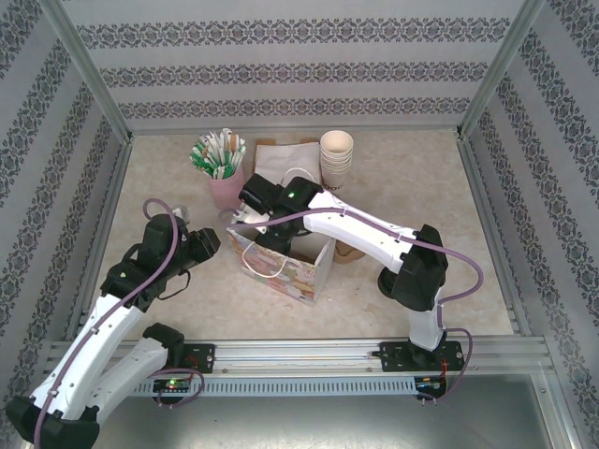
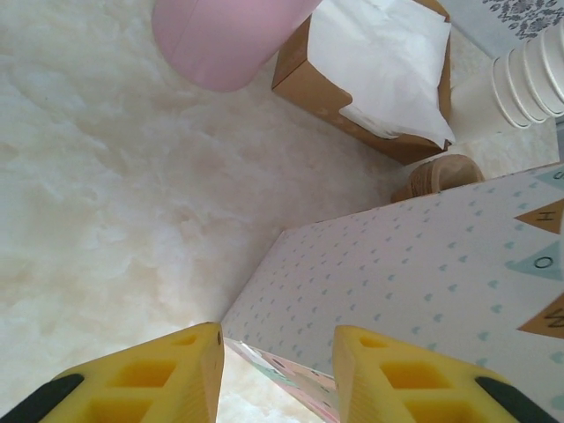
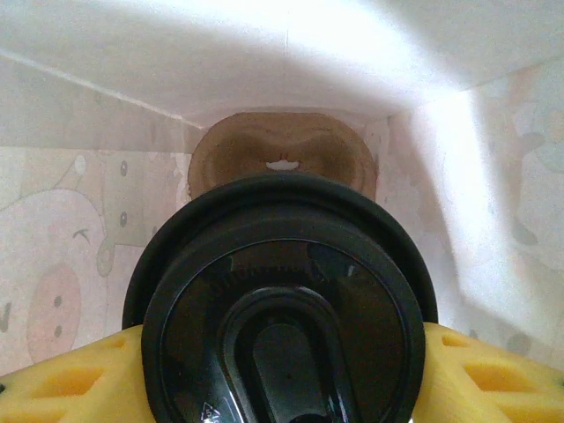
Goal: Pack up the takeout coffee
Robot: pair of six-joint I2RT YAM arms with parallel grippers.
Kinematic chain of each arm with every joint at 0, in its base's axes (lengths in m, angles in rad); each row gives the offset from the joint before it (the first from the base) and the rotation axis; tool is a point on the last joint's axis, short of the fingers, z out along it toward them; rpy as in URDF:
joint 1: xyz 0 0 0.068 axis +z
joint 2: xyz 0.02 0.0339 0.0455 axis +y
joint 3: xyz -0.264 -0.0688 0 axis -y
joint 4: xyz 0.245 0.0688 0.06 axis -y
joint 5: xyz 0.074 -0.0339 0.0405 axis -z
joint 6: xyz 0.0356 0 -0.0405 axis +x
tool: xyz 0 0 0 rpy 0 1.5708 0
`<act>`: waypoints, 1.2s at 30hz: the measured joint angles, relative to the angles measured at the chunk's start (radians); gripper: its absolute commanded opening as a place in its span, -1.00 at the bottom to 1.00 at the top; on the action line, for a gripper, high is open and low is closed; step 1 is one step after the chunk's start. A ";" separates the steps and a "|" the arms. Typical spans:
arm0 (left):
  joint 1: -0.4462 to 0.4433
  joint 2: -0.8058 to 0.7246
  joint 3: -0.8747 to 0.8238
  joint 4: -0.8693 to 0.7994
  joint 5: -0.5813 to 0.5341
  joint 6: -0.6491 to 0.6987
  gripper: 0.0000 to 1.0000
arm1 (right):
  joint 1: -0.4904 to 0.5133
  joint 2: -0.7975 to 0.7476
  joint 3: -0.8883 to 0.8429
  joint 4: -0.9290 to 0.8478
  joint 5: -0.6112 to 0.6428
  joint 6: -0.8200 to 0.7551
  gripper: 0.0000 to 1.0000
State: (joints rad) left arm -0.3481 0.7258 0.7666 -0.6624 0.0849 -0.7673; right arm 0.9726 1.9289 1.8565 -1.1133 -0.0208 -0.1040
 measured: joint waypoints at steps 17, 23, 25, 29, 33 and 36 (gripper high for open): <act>0.000 0.000 -0.019 0.007 0.016 0.000 -0.24 | 0.012 -0.007 -0.061 0.102 0.019 0.020 0.05; 0.000 0.000 -0.019 0.008 0.023 0.000 -0.24 | 0.019 -0.032 -0.093 0.120 0.030 0.026 0.05; 0.000 0.000 -0.019 0.008 0.031 0.000 -0.24 | 0.019 -0.034 -0.099 0.129 0.031 0.029 0.05; 0.000 -0.001 -0.018 0.008 0.040 0.000 -0.23 | 0.019 -0.043 -0.122 0.156 0.031 0.038 0.04; 0.000 -0.001 -0.018 0.008 0.042 0.000 -0.23 | 0.025 -0.061 -0.159 0.195 0.041 0.053 0.05; 0.000 -0.001 -0.016 0.008 0.045 0.000 -0.23 | 0.032 -0.068 -0.183 0.221 0.051 0.057 0.05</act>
State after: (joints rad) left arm -0.3481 0.7246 0.7506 -0.6544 0.1299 -0.7677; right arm 1.0042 1.8606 1.6730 -0.8925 0.0307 -0.0467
